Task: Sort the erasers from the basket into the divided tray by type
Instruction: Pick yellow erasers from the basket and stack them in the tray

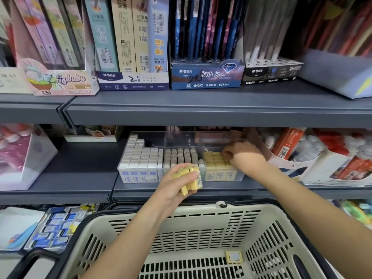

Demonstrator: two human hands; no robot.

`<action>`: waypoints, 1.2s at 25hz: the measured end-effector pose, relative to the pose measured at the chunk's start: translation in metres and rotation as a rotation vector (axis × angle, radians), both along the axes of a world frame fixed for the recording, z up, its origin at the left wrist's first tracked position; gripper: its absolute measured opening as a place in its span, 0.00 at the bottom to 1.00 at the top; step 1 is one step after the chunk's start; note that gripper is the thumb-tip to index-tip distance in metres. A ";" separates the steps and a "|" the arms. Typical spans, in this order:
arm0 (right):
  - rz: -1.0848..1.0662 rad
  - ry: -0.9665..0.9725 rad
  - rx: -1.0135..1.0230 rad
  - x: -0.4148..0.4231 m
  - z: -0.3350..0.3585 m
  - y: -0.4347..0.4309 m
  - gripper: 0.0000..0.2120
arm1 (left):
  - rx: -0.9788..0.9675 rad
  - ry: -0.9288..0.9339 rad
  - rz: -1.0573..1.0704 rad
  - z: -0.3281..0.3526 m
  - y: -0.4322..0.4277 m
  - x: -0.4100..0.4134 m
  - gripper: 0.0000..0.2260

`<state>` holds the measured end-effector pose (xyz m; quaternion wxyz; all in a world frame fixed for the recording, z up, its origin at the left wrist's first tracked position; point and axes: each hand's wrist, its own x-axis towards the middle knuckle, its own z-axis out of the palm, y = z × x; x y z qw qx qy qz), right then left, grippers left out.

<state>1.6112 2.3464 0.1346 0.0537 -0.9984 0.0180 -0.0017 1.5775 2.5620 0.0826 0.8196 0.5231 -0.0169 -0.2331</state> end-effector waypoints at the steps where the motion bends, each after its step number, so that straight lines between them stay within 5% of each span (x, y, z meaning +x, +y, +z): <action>1: 0.072 -0.050 0.084 -0.007 0.002 0.007 0.08 | 0.001 0.006 0.000 0.000 0.000 0.000 0.12; 4: 0.299 0.047 0.482 -0.031 0.010 0.038 0.15 | -0.014 0.013 -0.003 0.003 0.000 -0.001 0.14; 7: 0.390 0.067 0.552 -0.043 0.008 0.053 0.16 | -0.044 0.018 -0.001 0.003 0.000 -0.002 0.15; 18: 0.143 0.121 0.879 -0.042 0.018 0.043 0.06 | -0.101 0.065 0.014 0.003 0.002 -0.005 0.18; 22: -0.048 -0.091 0.524 0.001 0.032 0.021 0.11 | -0.092 0.113 0.059 0.003 0.001 -0.006 0.20; 25: 0.008 -0.149 0.253 0.029 0.022 0.015 0.10 | -0.063 0.150 0.085 0.004 0.000 -0.006 0.17; 30: 0.057 0.065 0.394 0.053 0.002 0.006 0.03 | -0.019 0.146 0.083 0.005 -0.002 -0.005 0.16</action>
